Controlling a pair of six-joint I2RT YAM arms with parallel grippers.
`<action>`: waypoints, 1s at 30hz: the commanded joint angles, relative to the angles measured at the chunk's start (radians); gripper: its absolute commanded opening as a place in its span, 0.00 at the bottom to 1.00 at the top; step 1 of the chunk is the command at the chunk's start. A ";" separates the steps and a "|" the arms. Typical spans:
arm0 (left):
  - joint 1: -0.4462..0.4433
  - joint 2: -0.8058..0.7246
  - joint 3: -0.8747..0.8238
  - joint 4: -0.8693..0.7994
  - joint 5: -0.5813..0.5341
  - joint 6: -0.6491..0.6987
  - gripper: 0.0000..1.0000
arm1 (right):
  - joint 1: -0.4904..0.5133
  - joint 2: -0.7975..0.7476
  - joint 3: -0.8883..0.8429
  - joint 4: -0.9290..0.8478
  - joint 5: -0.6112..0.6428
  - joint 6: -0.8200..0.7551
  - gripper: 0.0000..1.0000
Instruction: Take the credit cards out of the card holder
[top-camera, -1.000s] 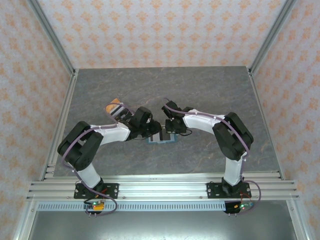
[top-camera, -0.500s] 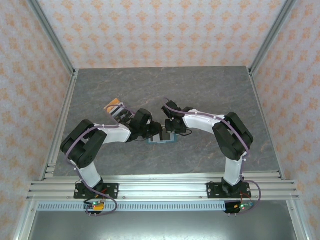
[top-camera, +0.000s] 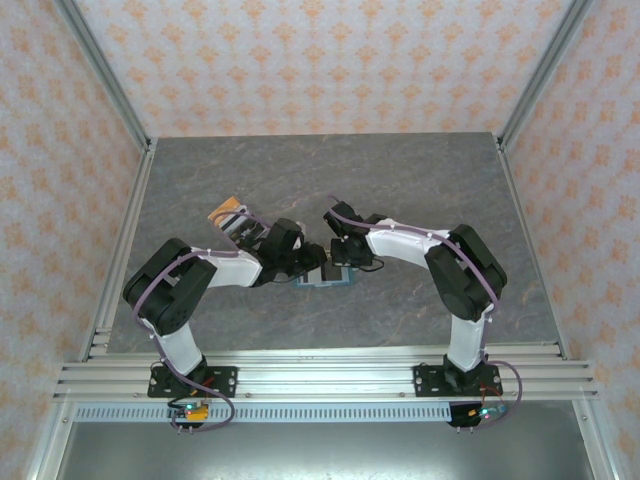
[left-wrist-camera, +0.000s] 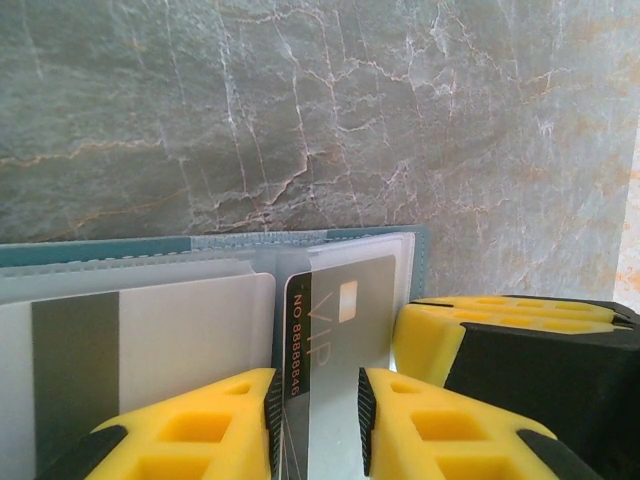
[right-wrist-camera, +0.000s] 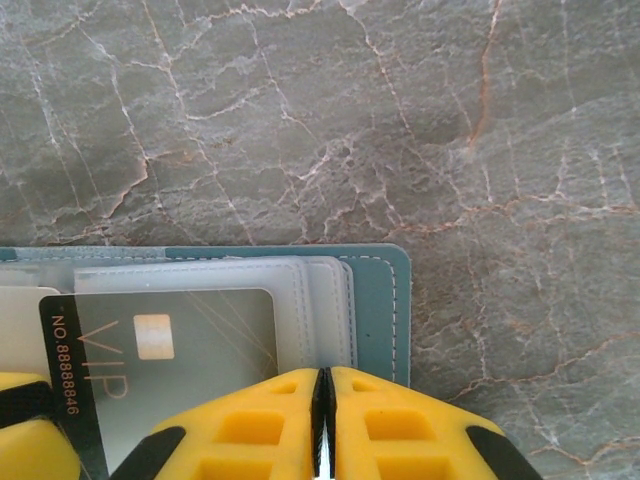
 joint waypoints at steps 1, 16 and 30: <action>0.003 0.001 -0.009 -0.034 -0.030 0.003 0.29 | -0.001 0.044 -0.048 -0.048 -0.009 0.009 0.12; 0.003 0.034 -0.012 0.082 0.059 -0.037 0.28 | -0.001 0.072 -0.050 -0.047 -0.048 -0.002 0.13; 0.012 -0.008 -0.020 0.021 0.024 -0.008 0.06 | -0.001 0.073 -0.058 -0.044 -0.044 0.001 0.13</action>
